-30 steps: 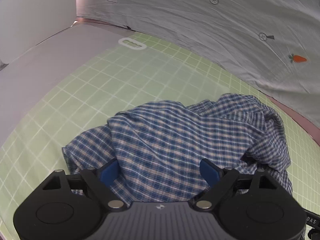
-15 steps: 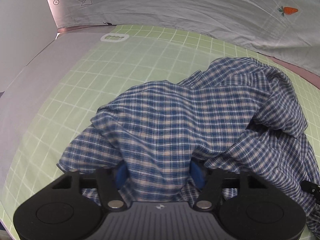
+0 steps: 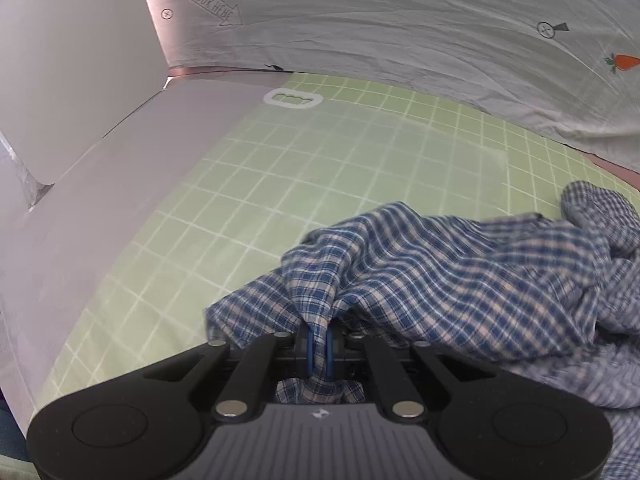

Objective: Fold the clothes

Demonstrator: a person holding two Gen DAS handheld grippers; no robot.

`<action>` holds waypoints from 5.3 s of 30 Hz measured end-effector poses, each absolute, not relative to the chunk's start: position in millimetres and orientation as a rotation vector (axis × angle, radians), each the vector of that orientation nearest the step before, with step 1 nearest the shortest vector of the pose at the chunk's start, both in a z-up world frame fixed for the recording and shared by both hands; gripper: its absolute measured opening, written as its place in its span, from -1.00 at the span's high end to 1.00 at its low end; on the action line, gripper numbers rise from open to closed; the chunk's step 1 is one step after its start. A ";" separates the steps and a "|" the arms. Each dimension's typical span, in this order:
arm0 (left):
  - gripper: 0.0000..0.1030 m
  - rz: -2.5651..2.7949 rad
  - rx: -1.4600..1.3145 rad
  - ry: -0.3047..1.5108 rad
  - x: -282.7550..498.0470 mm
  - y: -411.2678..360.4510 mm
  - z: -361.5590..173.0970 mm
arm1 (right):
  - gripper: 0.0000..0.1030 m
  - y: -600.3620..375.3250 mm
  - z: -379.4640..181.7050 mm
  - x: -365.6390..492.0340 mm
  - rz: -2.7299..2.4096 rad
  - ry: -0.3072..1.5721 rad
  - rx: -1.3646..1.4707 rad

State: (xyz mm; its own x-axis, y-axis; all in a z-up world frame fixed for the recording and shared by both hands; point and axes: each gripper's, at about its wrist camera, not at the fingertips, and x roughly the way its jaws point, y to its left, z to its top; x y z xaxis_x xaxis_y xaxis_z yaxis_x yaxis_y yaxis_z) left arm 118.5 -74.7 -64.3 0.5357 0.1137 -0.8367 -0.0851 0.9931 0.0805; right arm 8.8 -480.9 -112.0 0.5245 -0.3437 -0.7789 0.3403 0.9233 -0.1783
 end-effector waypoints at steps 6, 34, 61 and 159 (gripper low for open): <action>0.70 0.177 0.031 0.991 119.9 -69.8 -64.1 | 0.96 -506.0 -109.6 2.7 -0.494 0.928 0.082; 0.88 -0.120 -0.158 0.946 136.3 -114.9 -46.6 | 0.02 -499.8 -114.4 -13.8 -0.537 0.904 0.214; -0.37 -0.042 -0.088 0.873 201.9 -127.1 -36.4 | -0.95 -509.2 -96.6 46.4 -0.489 0.850 0.105; 0.24 -0.234 0.001 1.072 4.0 -145.4 -94.2 | -0.21 -377.5 -129.1 -87.3 -0.311 0.981 0.401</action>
State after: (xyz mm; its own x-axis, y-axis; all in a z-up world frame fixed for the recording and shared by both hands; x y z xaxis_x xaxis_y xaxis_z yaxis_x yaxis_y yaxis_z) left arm 4.0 -145.4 -94.2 0.4560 -0.1895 -0.8696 0.1901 0.9753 -0.1128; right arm -87.3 -377.5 -129.1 0.5225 -0.0736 -0.8495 0.4289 0.8837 0.1872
